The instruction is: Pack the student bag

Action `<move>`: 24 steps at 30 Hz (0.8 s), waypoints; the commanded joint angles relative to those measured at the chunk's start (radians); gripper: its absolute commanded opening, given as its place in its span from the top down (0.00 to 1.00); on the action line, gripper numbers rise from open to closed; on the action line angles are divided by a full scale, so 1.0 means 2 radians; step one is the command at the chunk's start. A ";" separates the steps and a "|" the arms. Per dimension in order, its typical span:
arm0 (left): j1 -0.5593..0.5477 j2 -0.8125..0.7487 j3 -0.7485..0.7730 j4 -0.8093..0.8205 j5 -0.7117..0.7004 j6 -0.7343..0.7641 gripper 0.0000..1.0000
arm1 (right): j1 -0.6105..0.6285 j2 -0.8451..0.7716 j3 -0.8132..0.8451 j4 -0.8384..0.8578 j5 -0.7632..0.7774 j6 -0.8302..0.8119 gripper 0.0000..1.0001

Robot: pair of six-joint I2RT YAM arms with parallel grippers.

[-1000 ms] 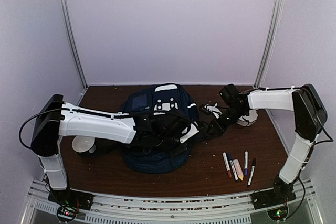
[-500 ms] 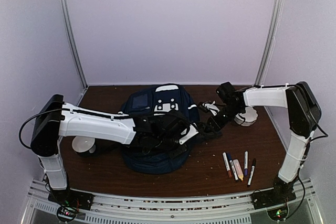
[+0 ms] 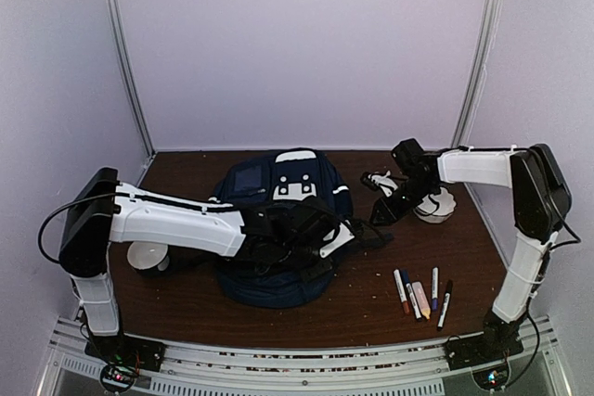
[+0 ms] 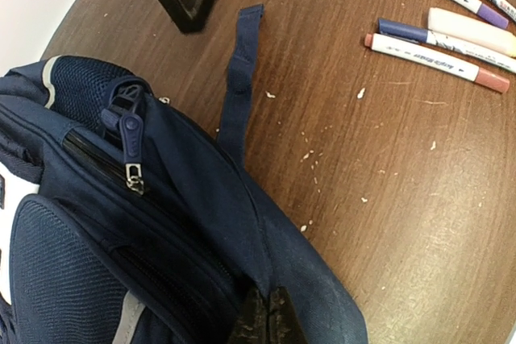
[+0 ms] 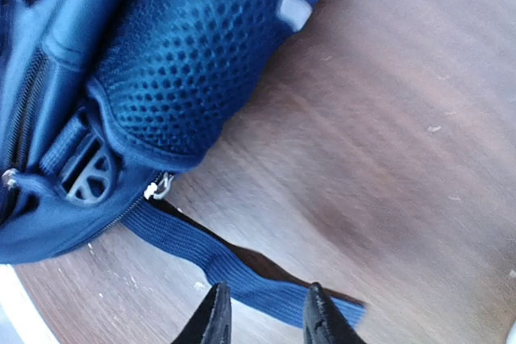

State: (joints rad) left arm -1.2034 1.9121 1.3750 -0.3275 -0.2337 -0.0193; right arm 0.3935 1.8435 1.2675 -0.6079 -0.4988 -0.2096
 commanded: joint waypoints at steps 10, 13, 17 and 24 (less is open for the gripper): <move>0.038 0.083 0.090 0.034 0.057 0.018 1.00 | -0.038 -0.140 -0.027 -0.012 -0.014 -0.032 0.64; 0.040 0.062 0.080 0.037 0.065 0.023 0.89 | -0.048 -0.160 -0.036 -0.011 -0.032 -0.041 0.64; 0.040 0.009 0.043 0.050 0.071 0.031 0.68 | -0.056 -0.194 -0.041 -0.025 -0.036 -0.071 0.63; 0.040 -0.077 -0.020 0.066 0.006 0.012 0.47 | -0.062 -0.286 -0.059 -0.041 0.043 -0.107 0.57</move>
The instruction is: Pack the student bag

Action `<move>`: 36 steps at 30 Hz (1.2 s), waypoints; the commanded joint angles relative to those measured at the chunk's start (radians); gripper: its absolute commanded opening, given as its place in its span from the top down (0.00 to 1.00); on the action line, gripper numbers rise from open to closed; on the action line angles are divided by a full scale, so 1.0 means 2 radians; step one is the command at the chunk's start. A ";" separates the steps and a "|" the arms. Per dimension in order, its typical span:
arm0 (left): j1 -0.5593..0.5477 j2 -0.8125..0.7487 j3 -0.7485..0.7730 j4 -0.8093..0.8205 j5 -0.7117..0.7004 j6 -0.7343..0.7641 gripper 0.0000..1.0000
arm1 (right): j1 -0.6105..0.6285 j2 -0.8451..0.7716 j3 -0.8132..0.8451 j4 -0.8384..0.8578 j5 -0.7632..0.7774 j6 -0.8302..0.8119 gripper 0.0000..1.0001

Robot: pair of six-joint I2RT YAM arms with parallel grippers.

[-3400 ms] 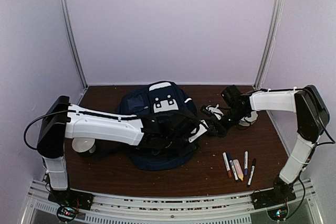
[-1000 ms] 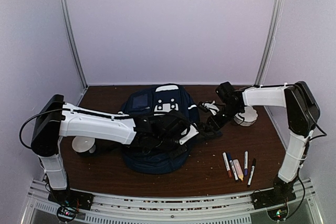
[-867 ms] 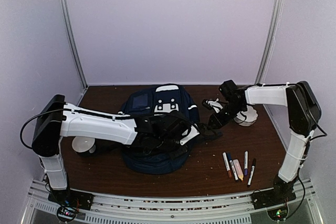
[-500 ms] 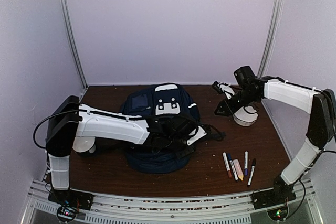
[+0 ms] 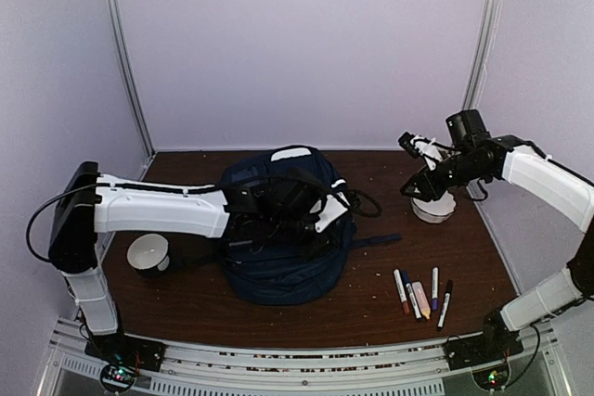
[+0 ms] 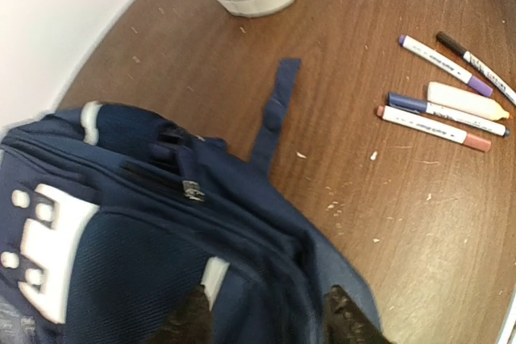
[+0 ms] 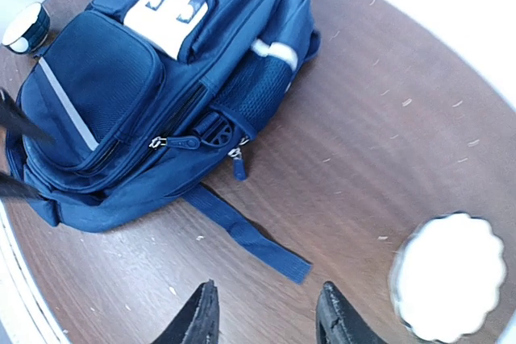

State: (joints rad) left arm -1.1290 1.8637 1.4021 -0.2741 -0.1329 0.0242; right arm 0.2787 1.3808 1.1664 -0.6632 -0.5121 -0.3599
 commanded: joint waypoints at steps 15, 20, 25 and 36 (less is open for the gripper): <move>0.097 -0.151 -0.166 0.160 -0.138 -0.114 0.02 | 0.067 -0.101 -0.097 -0.206 0.083 -0.218 0.50; 0.100 -0.153 -0.171 0.149 -0.166 -0.126 0.02 | 0.120 -0.087 -0.151 -0.148 0.150 -0.222 0.50; 0.100 -0.156 -0.162 0.104 -0.161 -0.147 0.02 | 0.167 -0.049 -0.171 -0.117 0.194 -0.213 0.52; 0.100 -0.184 -0.193 0.096 -0.160 -0.172 0.03 | 0.200 0.029 -0.159 -0.088 0.189 -0.186 0.51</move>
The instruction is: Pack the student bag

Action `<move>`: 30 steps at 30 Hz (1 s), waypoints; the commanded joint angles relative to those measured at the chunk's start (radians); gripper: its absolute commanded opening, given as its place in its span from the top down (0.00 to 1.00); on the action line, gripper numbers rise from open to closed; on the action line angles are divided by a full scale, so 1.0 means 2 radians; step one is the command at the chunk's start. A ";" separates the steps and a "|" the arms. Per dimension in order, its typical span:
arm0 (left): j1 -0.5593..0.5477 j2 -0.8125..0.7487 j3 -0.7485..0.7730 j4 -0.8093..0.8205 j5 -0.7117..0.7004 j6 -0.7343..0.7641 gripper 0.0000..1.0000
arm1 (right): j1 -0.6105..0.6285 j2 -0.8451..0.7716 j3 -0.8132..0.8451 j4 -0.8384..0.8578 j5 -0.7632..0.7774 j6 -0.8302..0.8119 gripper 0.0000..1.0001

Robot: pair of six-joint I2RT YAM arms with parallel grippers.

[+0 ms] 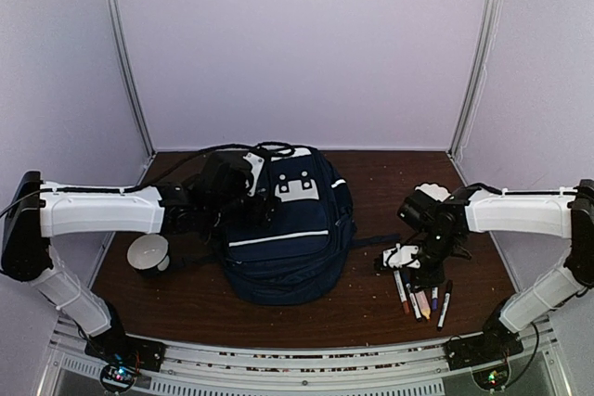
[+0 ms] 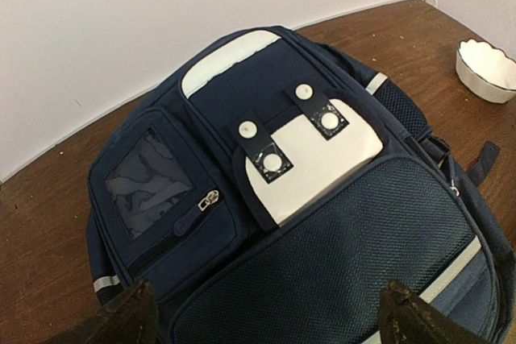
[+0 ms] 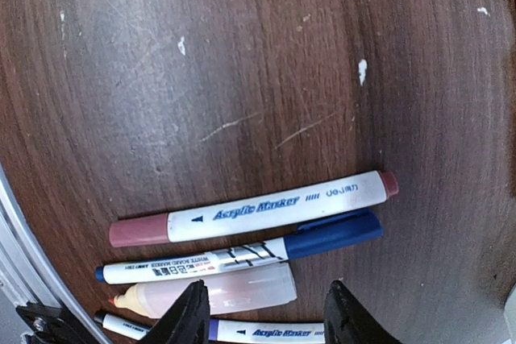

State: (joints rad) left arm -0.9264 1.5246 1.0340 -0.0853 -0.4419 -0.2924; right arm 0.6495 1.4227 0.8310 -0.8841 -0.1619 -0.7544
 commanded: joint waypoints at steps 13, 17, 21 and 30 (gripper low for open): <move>-0.001 -0.021 -0.017 0.001 -0.004 -0.022 0.05 | 0.068 0.043 0.012 0.052 0.086 -0.008 0.48; -0.001 -0.022 -0.022 0.003 -0.004 -0.023 0.05 | 0.074 0.045 0.016 0.046 0.092 -0.017 0.48; -0.001 -0.022 -0.025 0.003 -0.004 -0.023 0.04 | 0.075 0.033 0.020 0.028 0.089 -0.025 0.48; -0.001 -0.023 -0.030 0.019 -0.004 -0.023 0.05 | 0.074 0.009 0.028 0.002 0.087 -0.044 0.47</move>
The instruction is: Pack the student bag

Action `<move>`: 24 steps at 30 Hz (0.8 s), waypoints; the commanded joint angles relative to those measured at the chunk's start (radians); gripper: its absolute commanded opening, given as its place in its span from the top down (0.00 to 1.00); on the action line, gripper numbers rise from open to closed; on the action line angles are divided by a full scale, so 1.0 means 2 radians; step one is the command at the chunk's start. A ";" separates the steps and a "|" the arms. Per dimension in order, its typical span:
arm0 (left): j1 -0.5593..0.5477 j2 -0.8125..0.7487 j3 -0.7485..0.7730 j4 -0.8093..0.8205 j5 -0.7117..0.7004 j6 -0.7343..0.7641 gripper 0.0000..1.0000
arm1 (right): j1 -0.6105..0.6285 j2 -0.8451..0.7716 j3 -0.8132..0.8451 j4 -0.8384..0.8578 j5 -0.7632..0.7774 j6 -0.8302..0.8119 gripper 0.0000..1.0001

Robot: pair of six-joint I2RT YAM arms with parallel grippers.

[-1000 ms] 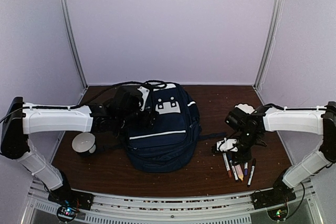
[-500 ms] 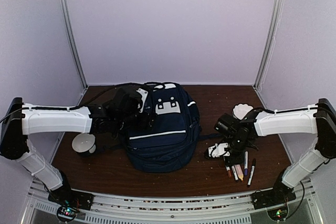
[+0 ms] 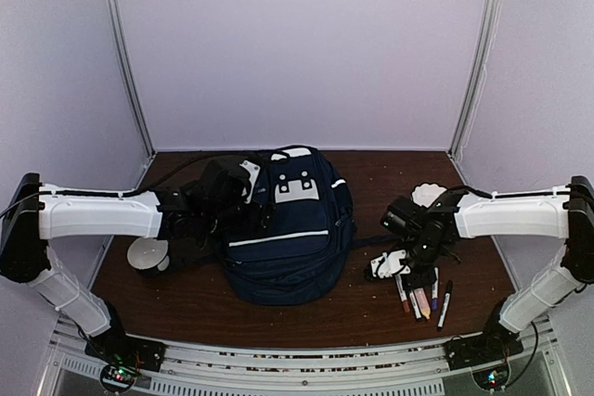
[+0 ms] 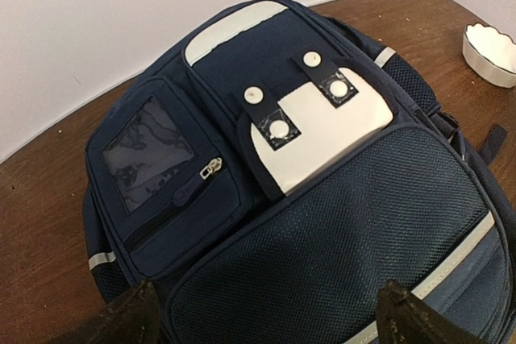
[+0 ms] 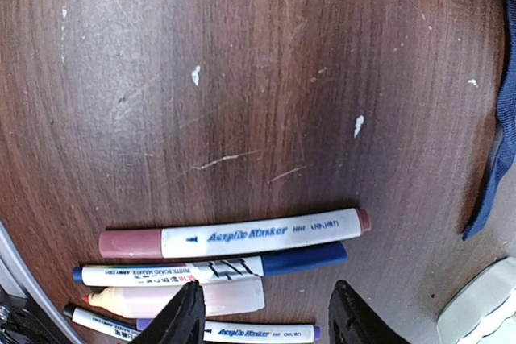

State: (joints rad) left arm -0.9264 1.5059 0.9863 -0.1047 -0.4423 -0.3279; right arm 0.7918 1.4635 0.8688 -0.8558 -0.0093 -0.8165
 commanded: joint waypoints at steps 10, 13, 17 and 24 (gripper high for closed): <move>-0.001 -0.036 -0.008 0.037 -0.005 0.004 0.05 | 0.017 0.014 -0.006 0.021 0.037 -0.009 0.47; -0.001 -0.035 -0.007 0.038 -0.004 0.005 0.05 | 0.022 0.019 -0.009 0.031 0.048 -0.014 0.47; -0.001 -0.031 -0.002 0.033 0.004 0.002 0.05 | 0.029 0.030 -0.014 0.037 0.062 -0.021 0.47; -0.001 -0.032 -0.005 0.031 0.002 -0.001 0.05 | 0.037 0.040 -0.023 0.050 0.058 -0.027 0.47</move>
State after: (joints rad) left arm -0.9264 1.4528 0.9752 -0.0765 -0.4412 -0.3267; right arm 0.8490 1.5208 0.8383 -0.7837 0.0910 -0.8597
